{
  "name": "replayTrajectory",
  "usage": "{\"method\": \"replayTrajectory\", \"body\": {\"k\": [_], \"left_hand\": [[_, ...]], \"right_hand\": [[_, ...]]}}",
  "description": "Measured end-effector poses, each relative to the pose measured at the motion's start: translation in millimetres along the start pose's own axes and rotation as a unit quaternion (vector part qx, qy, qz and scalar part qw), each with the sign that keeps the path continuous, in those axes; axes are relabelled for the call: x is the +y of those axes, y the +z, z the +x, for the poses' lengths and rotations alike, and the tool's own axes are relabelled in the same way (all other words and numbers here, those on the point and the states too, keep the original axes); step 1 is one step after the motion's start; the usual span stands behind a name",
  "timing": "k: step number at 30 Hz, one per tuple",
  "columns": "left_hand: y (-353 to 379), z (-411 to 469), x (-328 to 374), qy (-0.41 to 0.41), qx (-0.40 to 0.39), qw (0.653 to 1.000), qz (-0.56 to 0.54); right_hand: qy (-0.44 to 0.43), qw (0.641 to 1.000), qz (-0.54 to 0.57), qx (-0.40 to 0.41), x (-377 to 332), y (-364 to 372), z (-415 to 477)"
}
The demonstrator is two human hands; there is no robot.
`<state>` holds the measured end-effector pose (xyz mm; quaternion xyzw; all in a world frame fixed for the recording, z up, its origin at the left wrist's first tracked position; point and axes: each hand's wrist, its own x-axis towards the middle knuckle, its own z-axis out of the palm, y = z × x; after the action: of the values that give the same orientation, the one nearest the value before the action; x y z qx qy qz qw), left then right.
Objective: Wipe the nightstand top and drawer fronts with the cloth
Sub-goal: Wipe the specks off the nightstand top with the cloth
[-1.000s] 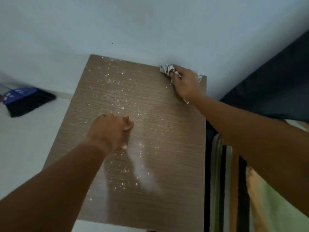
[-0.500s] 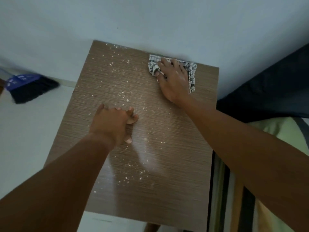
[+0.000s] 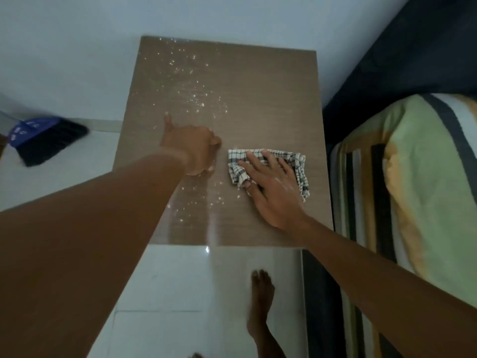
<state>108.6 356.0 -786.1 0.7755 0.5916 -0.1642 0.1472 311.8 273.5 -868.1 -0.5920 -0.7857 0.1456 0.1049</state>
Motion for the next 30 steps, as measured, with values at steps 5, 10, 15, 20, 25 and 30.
{"method": "replayTrajectory", "body": {"k": [5, 10, 15, 20, 25, 30], "left_hand": [[26.4, 1.9, -26.7, -0.020, 0.006, 0.999, -0.027], [17.4, 17.3, -39.7, -0.041, -0.045, 0.998, -0.006], [-5.3, 31.1, -27.9, -0.033, -0.048, 0.998, -0.025], [-10.3, 13.5, -18.9, -0.025, -0.025, 0.998, -0.060], [7.0, -33.4, -20.3, -0.008, -0.020, 0.999, -0.036], [75.4, -125.4, -14.6, 0.032, -0.131, 0.986, -0.094]], "right_hand": [[-0.031, 0.999, 0.017, -0.034, -0.3, 16.2, 11.4], [-0.042, 0.997, 0.063, -0.002, -12.5, 18.3, 10.6], [-0.025, 0.993, 0.090, 0.069, -38.1, 13.2, -31.1], [0.020, 0.991, 0.130, 0.022, -72.7, 10.5, -87.6], [0.168, 0.945, 0.278, 0.036, -100.2, -19.0, -97.6], [0.199, 0.926, 0.316, 0.062, -124.8, -32.1, -133.5]]}}
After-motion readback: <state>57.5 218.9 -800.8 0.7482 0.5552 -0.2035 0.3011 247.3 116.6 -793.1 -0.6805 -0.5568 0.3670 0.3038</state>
